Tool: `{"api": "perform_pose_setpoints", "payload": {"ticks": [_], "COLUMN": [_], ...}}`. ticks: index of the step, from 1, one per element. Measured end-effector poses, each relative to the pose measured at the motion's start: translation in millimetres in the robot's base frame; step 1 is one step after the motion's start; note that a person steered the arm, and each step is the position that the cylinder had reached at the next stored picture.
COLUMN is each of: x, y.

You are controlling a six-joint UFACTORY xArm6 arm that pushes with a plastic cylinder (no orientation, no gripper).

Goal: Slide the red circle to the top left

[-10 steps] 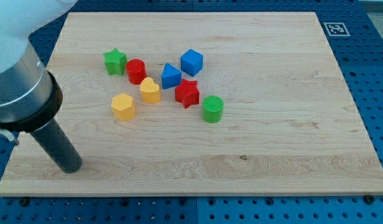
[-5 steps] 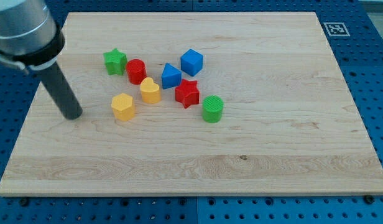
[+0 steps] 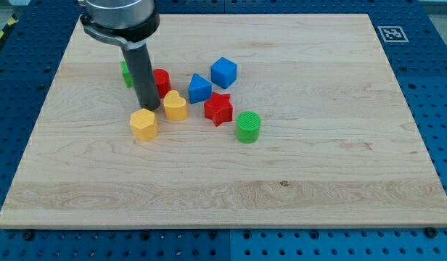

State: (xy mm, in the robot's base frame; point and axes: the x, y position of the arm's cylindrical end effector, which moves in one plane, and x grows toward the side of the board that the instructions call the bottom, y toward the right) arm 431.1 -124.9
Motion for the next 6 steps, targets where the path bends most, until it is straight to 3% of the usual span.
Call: {"api": "perform_pose_setpoints", "payload": {"ticks": [6], "x": [-44], "y": [45]}}
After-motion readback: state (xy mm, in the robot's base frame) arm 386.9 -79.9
